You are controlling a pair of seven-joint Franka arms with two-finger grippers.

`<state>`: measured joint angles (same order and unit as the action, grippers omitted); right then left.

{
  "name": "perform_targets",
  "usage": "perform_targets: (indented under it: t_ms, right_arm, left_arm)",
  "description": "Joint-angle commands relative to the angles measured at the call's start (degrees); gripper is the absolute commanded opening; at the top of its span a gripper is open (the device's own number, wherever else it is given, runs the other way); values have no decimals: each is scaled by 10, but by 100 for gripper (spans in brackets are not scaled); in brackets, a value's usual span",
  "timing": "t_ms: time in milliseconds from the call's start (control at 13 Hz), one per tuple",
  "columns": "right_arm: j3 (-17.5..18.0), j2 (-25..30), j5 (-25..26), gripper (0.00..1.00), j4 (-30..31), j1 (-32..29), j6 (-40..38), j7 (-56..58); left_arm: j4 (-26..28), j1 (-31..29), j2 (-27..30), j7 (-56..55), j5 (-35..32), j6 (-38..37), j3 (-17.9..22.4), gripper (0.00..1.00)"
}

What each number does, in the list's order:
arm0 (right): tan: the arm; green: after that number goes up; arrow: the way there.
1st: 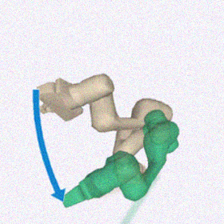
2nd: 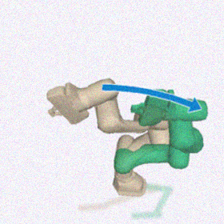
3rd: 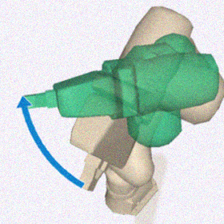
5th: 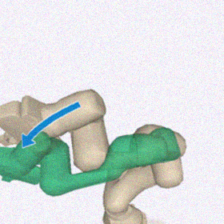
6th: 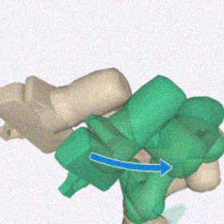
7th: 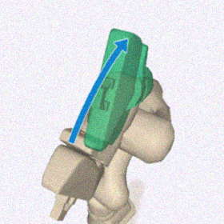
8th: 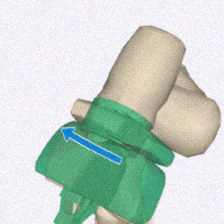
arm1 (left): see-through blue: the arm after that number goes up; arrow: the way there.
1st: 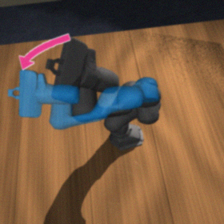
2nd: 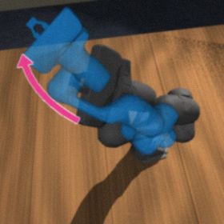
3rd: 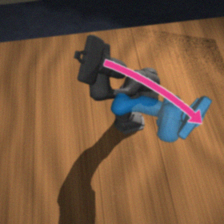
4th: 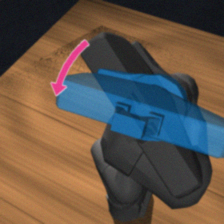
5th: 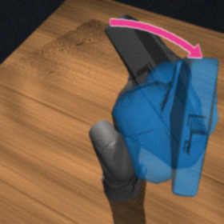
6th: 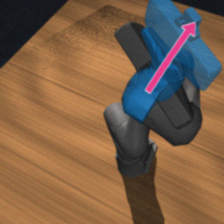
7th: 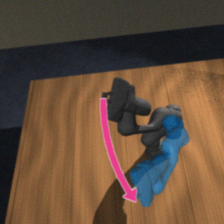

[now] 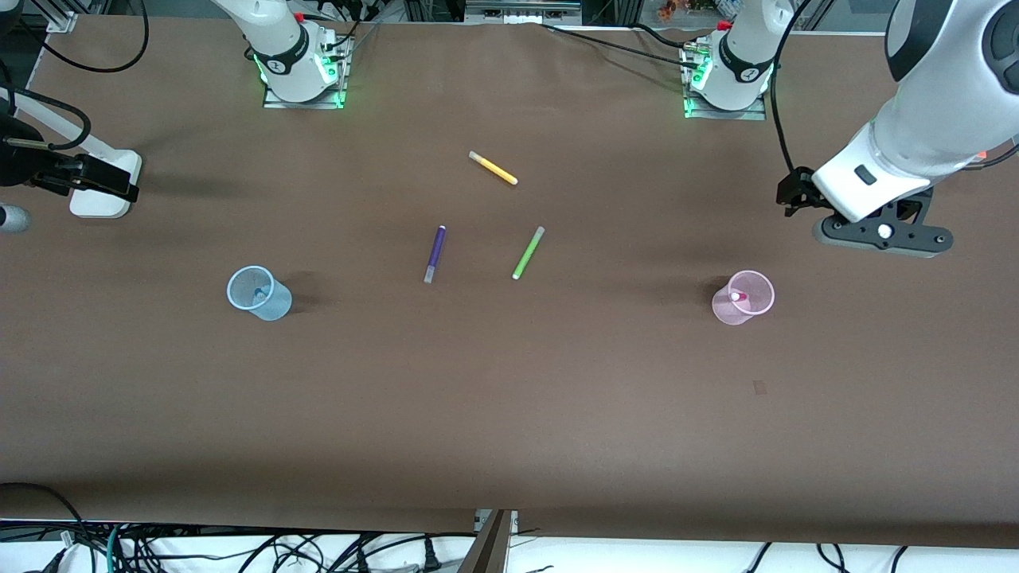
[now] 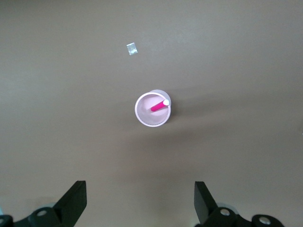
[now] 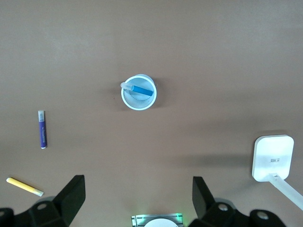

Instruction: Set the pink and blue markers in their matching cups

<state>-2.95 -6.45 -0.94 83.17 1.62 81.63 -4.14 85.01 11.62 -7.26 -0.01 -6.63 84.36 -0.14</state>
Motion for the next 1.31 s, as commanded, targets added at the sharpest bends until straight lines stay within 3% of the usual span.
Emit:
perform_targets:
  t_ms: [0, 231, 385, 462, 1231]
  right_arm:
    - [1, -1, 9, 100, -6, -2, -2, 7]
    - [1, -1, 9, 100, -6, -2, -2, 7]
    - [1, -1, 9, 100, -6, -1, -2, 7]
    - [1, -1, 9, 100, -6, -2, -2, 8]
    - [1, -1, 9, 100, -6, -2, -2, 9]
  left_arm:
    - [72, 2, 58, 28, 49, 29, 38, 100]
    - [116, -33, 90, 25, 90, 41, 23, 100]
    - [126, -83, 96, 24, 85, 45, -38, 100]
    - [128, -88, 96, 24, 83, 49, -48, 100]
    - [113, -91, 68, 30, 83, 46, -44, 100]
